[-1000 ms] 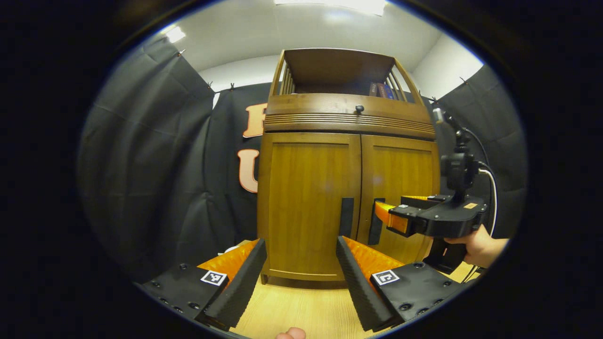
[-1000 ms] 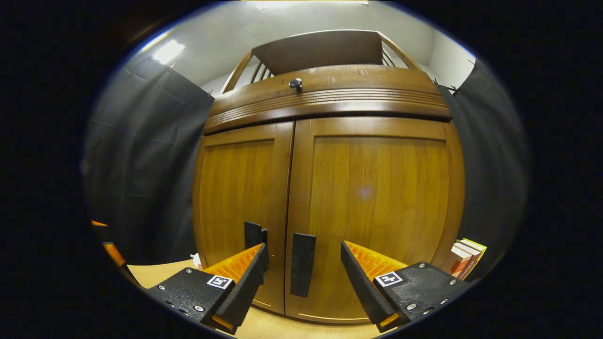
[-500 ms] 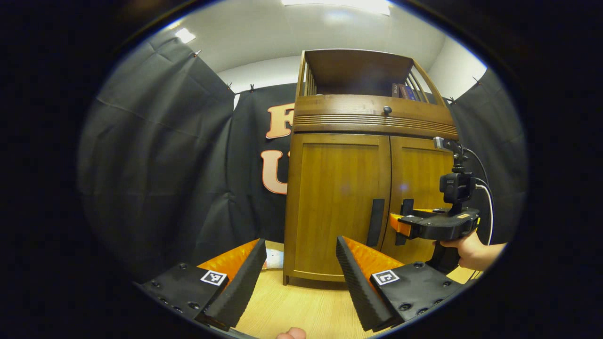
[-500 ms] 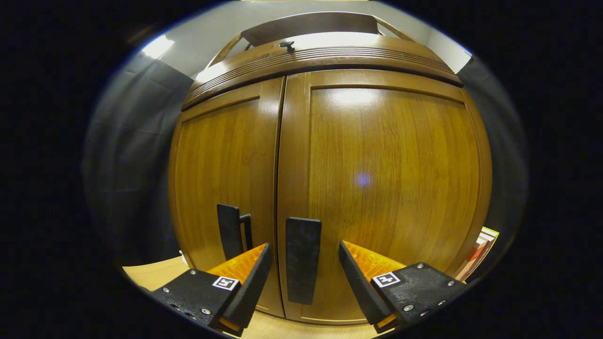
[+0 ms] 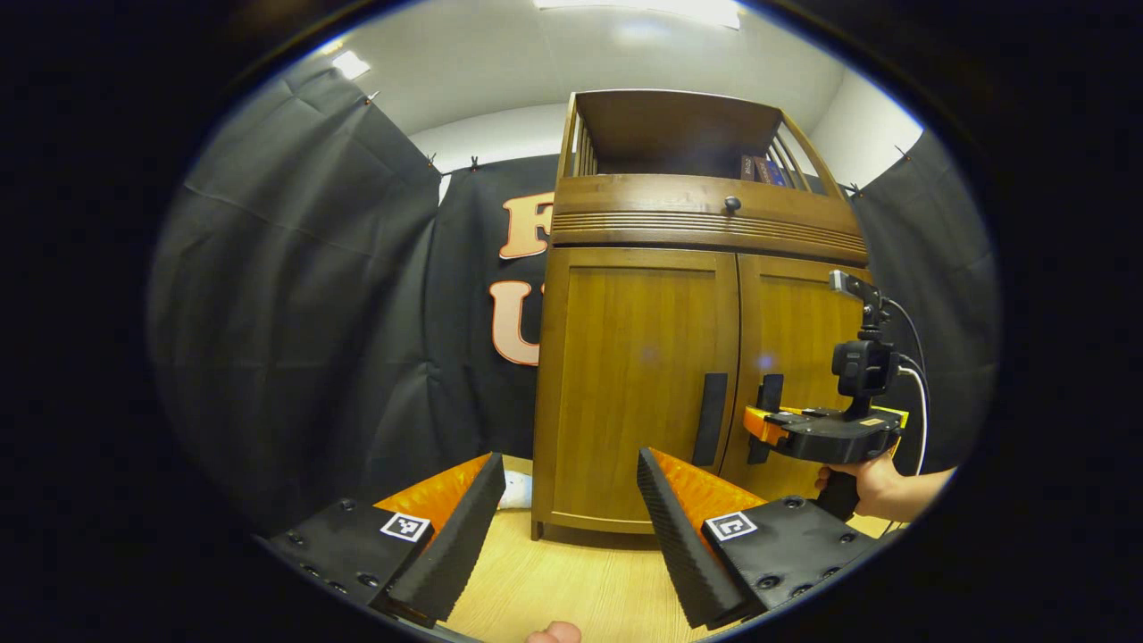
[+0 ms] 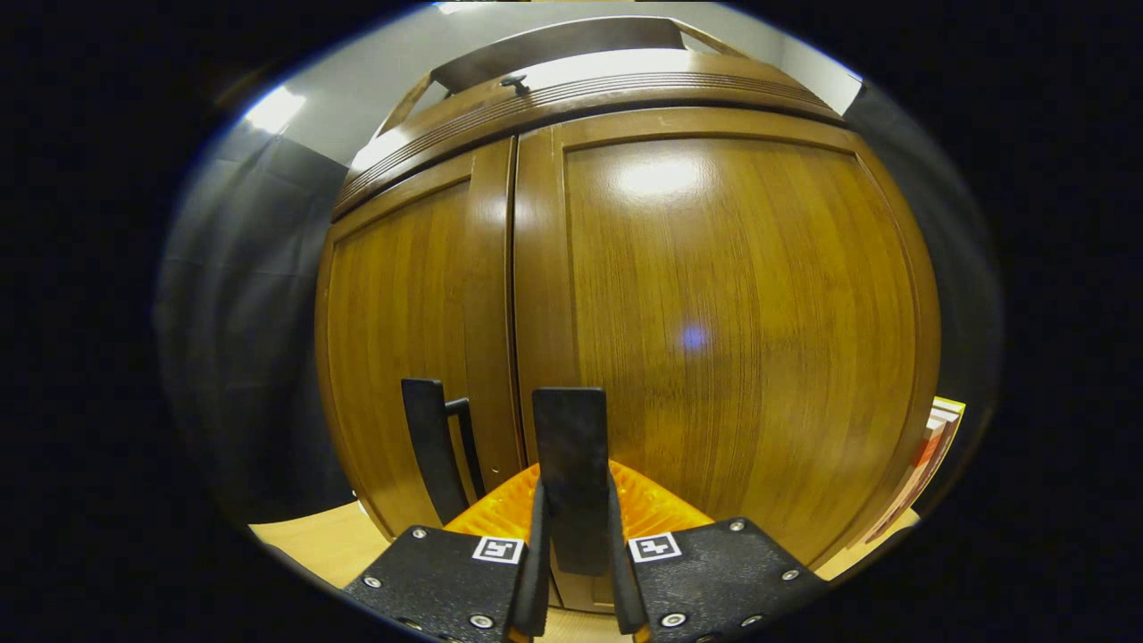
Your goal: Open the right door of the double-door shoe cabinet with the right hand, and open the left door with the left hand.
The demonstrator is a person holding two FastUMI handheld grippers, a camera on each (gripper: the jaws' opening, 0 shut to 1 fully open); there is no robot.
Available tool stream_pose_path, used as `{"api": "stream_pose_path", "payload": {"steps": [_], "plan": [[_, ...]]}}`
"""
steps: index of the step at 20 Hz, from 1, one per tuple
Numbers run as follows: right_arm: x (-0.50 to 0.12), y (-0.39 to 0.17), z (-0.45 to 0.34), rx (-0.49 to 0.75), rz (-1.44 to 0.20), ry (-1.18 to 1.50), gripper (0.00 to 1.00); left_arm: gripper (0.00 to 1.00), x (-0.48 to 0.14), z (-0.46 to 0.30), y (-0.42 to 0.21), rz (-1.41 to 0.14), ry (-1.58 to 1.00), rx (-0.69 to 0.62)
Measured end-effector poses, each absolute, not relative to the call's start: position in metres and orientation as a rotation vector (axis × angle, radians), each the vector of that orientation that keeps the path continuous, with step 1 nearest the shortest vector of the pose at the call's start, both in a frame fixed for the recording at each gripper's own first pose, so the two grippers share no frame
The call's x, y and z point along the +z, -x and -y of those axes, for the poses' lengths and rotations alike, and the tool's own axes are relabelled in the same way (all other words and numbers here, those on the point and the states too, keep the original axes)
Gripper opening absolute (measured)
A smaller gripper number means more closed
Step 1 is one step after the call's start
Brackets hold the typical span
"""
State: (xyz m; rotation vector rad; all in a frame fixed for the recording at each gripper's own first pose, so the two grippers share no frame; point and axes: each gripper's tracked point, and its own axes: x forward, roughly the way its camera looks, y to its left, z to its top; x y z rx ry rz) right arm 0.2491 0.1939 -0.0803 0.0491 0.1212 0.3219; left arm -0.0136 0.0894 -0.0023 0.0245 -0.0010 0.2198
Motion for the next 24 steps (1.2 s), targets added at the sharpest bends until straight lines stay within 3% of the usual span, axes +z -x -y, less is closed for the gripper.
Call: {"api": "stream_pose_path", "payload": {"steps": [1,2,3,7,9,10,11,12,21,22,24], "plan": [[-0.079,-0.249,-0.192,0.319,-0.119,-0.028,0.32,0.93,-0.002,-0.087,0.013,-0.001,-0.025,0.214],[-0.080,-0.248,-0.191,0.318,-0.117,-0.014,0.24,0.93,-0.004,-0.085,0.012,-0.003,-0.027,0.208],[-0.081,-0.248,-0.190,0.316,-0.124,-0.018,0.32,0.93,-0.002,-0.084,0.012,-0.001,-0.029,0.204],[-0.083,-0.234,-0.189,0.317,-0.136,-0.055,0.31,0.93,0.000,-0.076,0.015,0.003,-0.037,0.185],[-0.079,-0.229,-0.187,0.326,-0.114,-0.034,0.24,0.96,0.001,-0.074,0.018,-0.003,-0.040,0.178],[-0.078,-0.222,-0.184,0.329,-0.118,-0.037,0.28,0.99,0.000,-0.073,0.020,-0.004,-0.041,0.175],[-0.078,-0.214,-0.184,0.338,-0.117,-0.044,0.28,0.99,0.002,-0.071,0.021,-0.005,-0.041,0.173],[-0.078,-0.207,-0.181,0.343,-0.115,-0.043,0.28,0.93,0.002,-0.070,0.022,-0.007,-0.041,0.170],[-0.073,-0.148,-0.142,0.345,-0.139,-0.038,0.28,0.99,0.001,-0.039,0.032,-0.016,-0.046,0.106],[-0.073,-0.144,-0.137,0.339,-0.138,-0.032,0.28,0.93,0.000,-0.034,0.032,-0.017,-0.045,0.096],[-0.070,-0.133,-0.123,0.322,-0.144,-0.026,0.28,0.96,0.000,-0.025,0.032,-0.019,-0.046,0.074]]}}
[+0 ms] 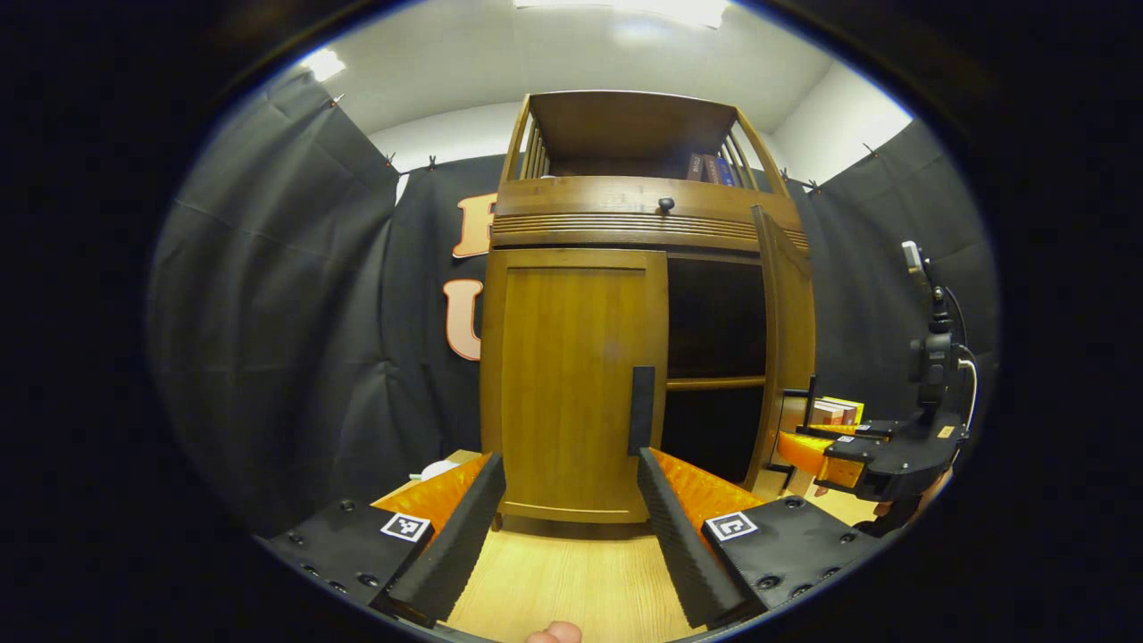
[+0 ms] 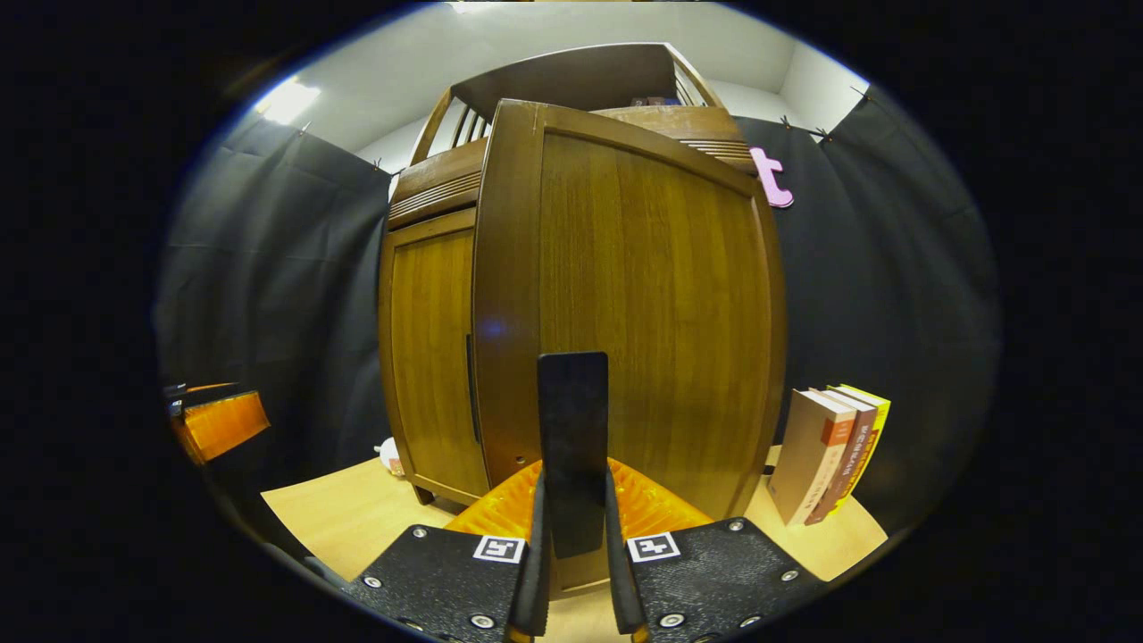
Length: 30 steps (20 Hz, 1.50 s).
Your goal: Open the right door of the double-door shoe cabinet with the right hand, and open the left door with the left hand.
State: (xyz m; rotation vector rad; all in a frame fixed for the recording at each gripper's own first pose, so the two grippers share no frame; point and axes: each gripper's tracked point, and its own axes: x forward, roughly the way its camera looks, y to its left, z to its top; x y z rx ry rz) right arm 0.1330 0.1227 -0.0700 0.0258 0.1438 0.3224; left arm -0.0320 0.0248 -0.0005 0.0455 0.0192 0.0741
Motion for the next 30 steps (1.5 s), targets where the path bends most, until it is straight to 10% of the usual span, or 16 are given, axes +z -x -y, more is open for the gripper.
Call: {"api": "stream_pose_path", "payload": {"steps": [18,30], "plan": [[-0.063,-0.086,0.050,0.003,-0.146,0.009,0.04,0.99,-0.010,0.044,0.038,-0.048,-0.038,-0.081],[-0.063,-0.088,0.091,0.099,-0.134,-0.069,0.01,1.00,-0.026,0.034,0.043,-0.086,-0.010,-0.039]]}}
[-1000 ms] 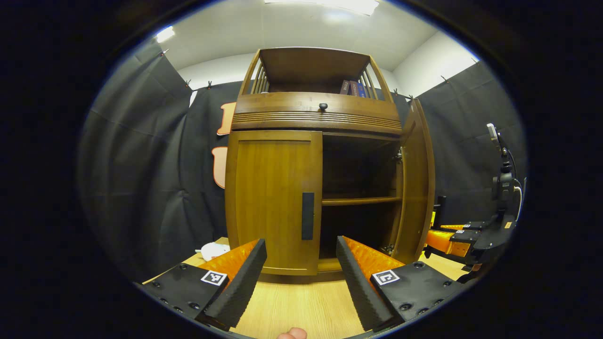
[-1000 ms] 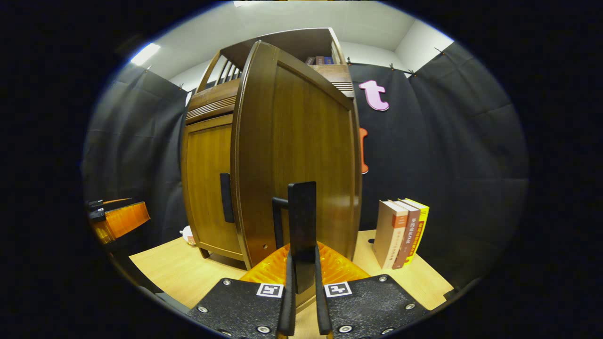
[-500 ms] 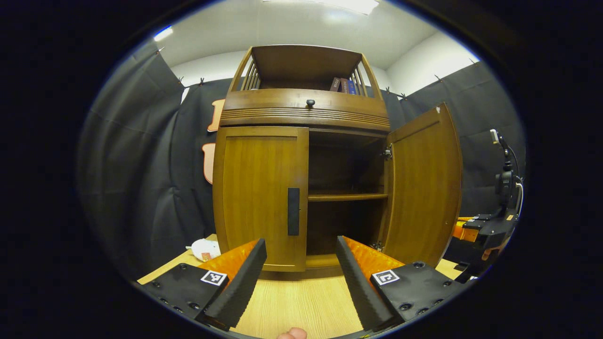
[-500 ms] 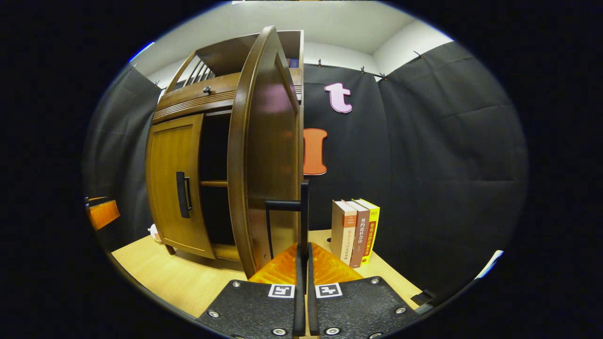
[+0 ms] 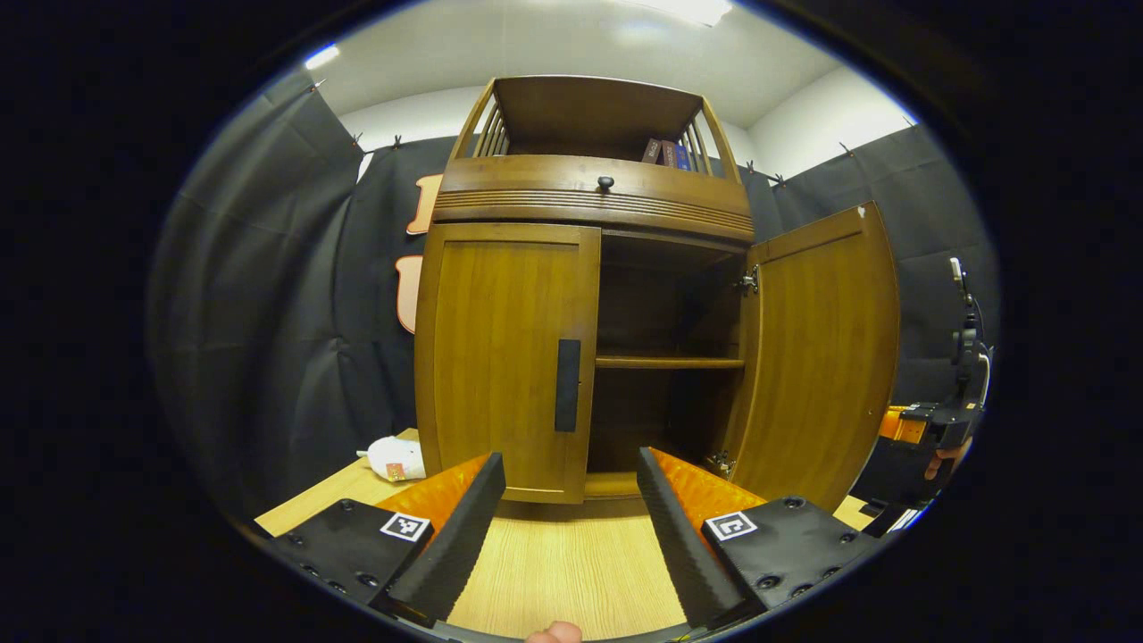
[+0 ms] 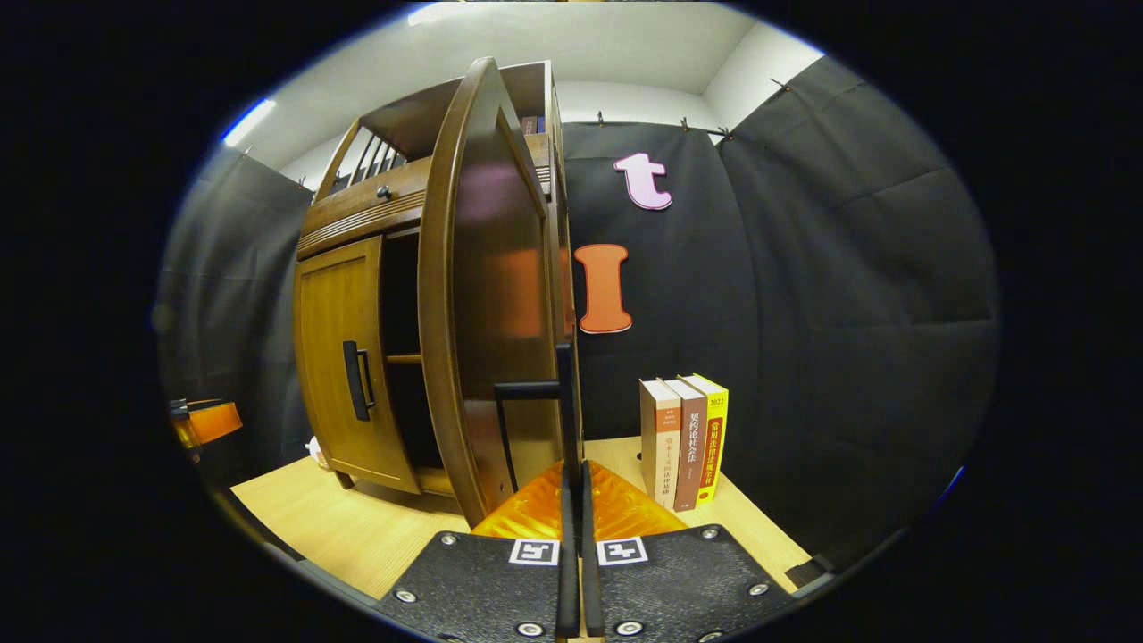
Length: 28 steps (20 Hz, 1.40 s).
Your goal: Open the right door of the double-door shoe cabinet with the right hand, and open the left door with the left hand.
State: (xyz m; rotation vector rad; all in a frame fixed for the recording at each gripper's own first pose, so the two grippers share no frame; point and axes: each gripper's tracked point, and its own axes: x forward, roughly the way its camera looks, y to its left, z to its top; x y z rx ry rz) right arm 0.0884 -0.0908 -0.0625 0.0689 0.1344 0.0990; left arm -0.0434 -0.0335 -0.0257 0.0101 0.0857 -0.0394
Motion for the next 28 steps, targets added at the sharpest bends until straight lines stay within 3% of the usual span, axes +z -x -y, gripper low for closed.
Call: {"api": "stream_pose_path", "payload": {"steps": [8,9,11,16,17,18,20,21,25,26,27,28], "plan": [[-0.065,-0.059,0.120,0.072,-0.147,-0.065,0.01,0.94,-0.035,0.043,0.036,-0.104,-0.006,-0.048],[-0.065,-0.052,0.119,0.064,-0.146,-0.057,0.01,0.99,-0.036,0.045,0.034,-0.106,-0.007,-0.055],[-0.066,-0.034,0.125,0.035,-0.159,-0.028,0.01,0.93,-0.038,0.051,0.032,-0.109,-0.016,-0.072],[-0.054,0.003,0.097,0.048,-0.169,-0.028,0.01,0.94,-0.040,0.061,0.024,-0.105,-0.018,-0.103],[-0.051,0.008,0.091,0.049,-0.160,-0.016,0.06,0.94,-0.041,0.063,0.024,-0.103,-0.016,-0.107],[-0.046,0.009,0.083,0.058,-0.143,-0.003,0.01,0.93,-0.040,0.065,0.025,-0.102,-0.013,-0.111],[-0.041,0.004,0.063,0.080,-0.109,0.005,0.07,0.99,-0.040,0.064,0.025,-0.101,-0.013,-0.113],[-0.037,0.003,0.055,0.087,-0.104,0.000,0.04,0.99,-0.040,0.063,0.026,-0.101,-0.012,-0.110],[-0.039,-0.014,0.024,0.145,-0.107,-0.070,0.41,0.99,-0.037,0.056,0.029,-0.094,0.017,-0.093],[-0.039,-0.016,0.022,0.146,-0.107,-0.079,0.55,0.93,-0.035,0.052,0.029,-0.088,0.020,-0.086],[-0.039,-0.018,0.020,0.142,-0.104,-0.082,0.69,0.96,-0.032,0.048,0.029,-0.080,0.017,-0.077],[-0.039,-0.020,0.020,0.133,-0.099,-0.082,0.83,0.93,-0.028,0.044,0.027,-0.071,0.013,-0.070]]}}
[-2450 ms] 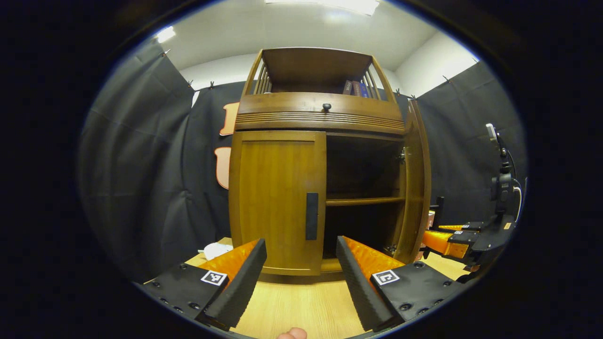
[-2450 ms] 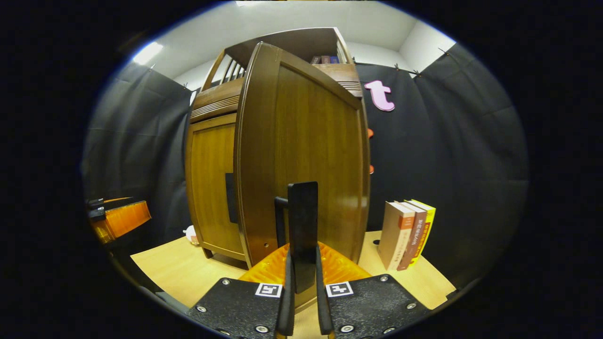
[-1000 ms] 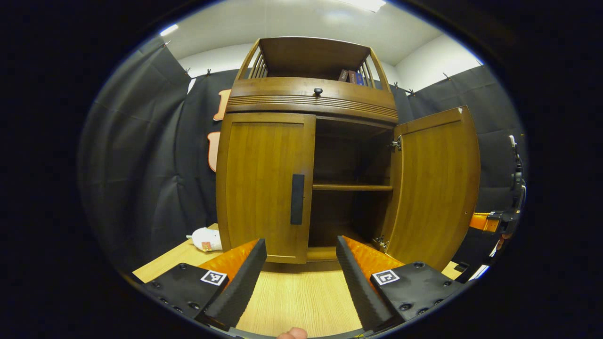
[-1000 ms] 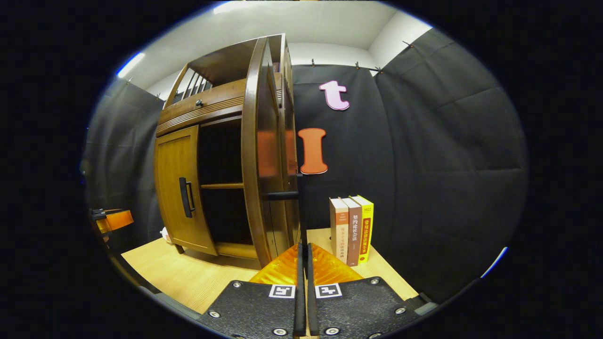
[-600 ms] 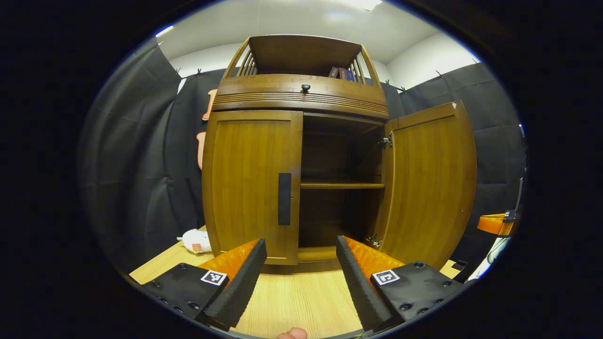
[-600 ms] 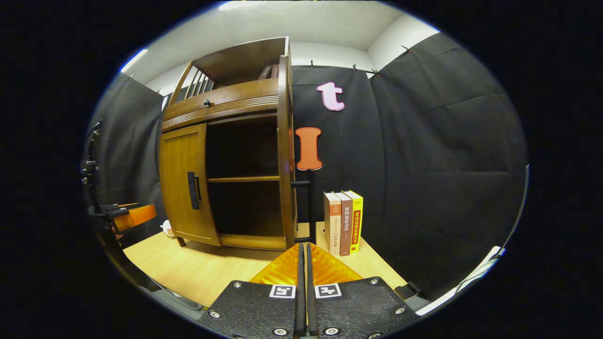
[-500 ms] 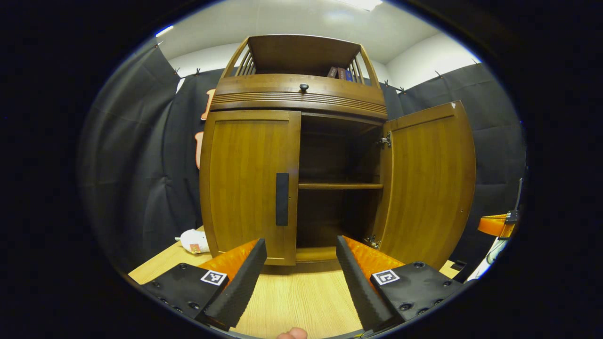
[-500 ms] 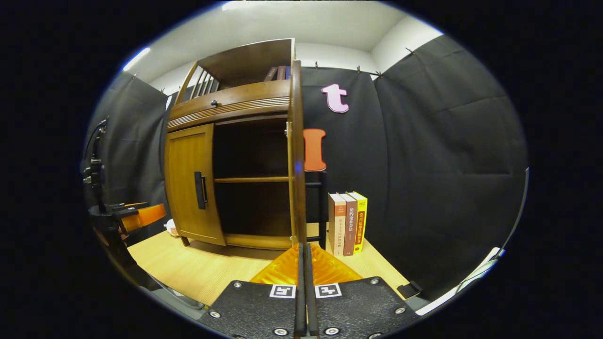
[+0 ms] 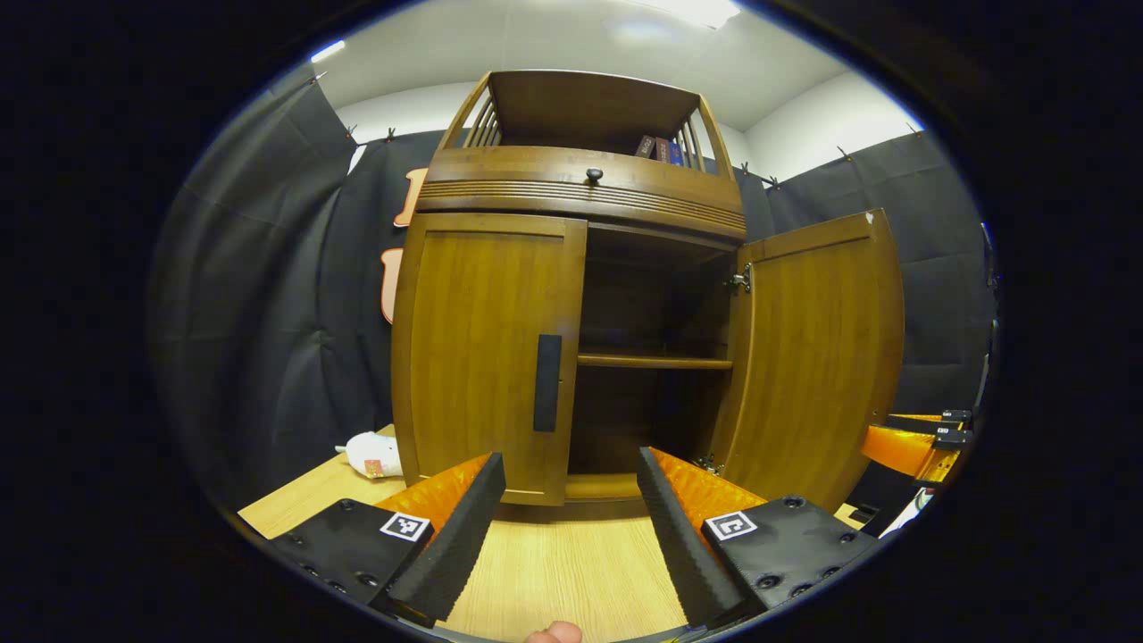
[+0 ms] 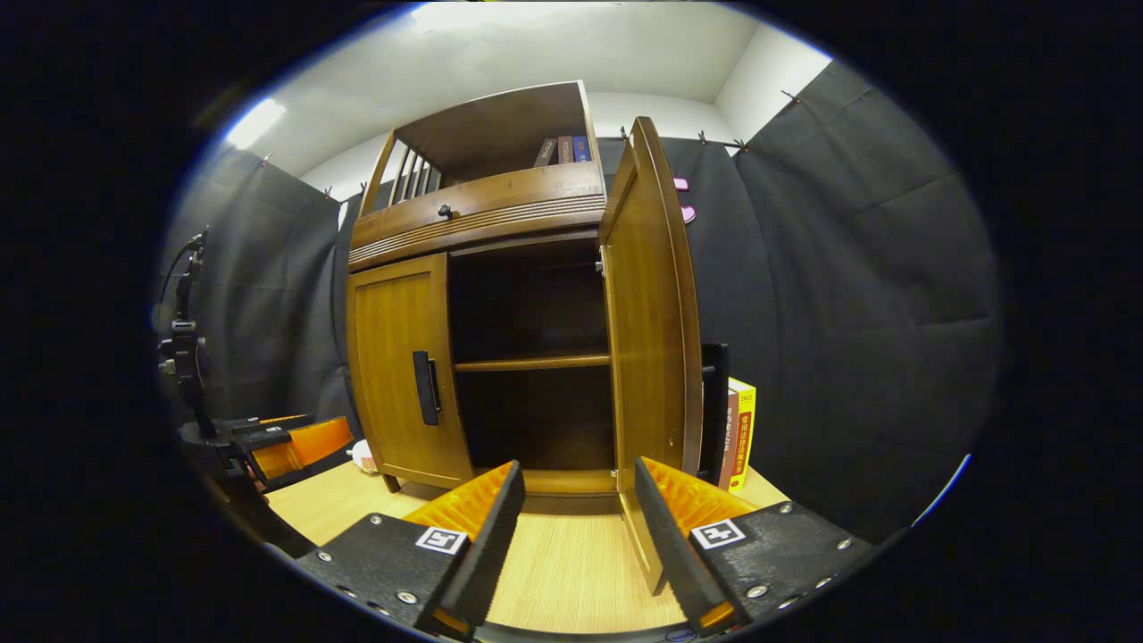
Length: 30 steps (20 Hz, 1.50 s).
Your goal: Open the right door of the double-door shoe cabinet with the right hand, and open the left door with the left hand.
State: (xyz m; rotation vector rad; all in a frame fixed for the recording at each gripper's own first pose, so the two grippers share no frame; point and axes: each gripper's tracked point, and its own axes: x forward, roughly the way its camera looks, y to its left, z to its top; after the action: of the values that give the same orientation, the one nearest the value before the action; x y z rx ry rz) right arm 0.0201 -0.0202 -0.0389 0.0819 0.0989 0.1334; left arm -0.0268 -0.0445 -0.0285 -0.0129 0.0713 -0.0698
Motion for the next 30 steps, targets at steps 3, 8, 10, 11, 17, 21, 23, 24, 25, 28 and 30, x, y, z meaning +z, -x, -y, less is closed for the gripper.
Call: {"api": "stream_pose_path", "payload": {"steps": [3,8,10,11,17,21,23,24,25,28,30], "plan": [[-0.039,-0.023,0.025,0.107,-0.089,-0.078,0.93,0.95,-0.026,0.038,0.013,-0.082,0.048,-0.087],[-0.042,-0.020,0.024,0.097,-0.106,-0.066,0.92,0.99,-0.004,0.018,-0.042,-0.034,0.024,-0.078],[-0.042,-0.017,0.024,0.098,-0.113,-0.058,0.92,0.93,-0.001,0.013,-0.069,-0.029,0.001,-0.083],[-0.042,-0.015,0.022,0.099,-0.116,-0.054,0.92,0.93,-0.002,0.011,-0.083,-0.031,-0.010,-0.088],[-0.038,-0.007,0.016,0.084,-0.111,-0.018,0.92,0.94,-0.014,0.006,-0.148,-0.066,-0.015,-0.109],[-0.040,-0.007,0.015,0.074,-0.120,-0.027,0.92,0.93,-0.029,-0.001,-0.187,-0.081,-0.023,-0.091],[-0.039,-0.004,0.017,0.068,-0.120,-0.024,0.92,0.93,-0.037,0.006,-0.193,-0.099,0.020,-0.141],[-0.039,-0.004,0.018,0.064,-0.119,-0.026,0.92,0.93,-0.029,0.006,-0.195,-0.083,0.012,-0.151],[-0.039,-0.004,0.019,0.060,-0.120,-0.031,0.92,0.92,-0.032,0.007,-0.197,-0.080,-0.001,-0.153],[-0.042,-0.005,0.021,0.054,-0.129,-0.054,0.92,0.94,-0.030,0.010,-0.196,-0.073,-0.026,-0.156],[-0.039,-0.006,0.023,0.049,-0.123,-0.057,0.92,0.94,-0.030,0.018,-0.197,-0.070,-0.039,-0.171]]}}
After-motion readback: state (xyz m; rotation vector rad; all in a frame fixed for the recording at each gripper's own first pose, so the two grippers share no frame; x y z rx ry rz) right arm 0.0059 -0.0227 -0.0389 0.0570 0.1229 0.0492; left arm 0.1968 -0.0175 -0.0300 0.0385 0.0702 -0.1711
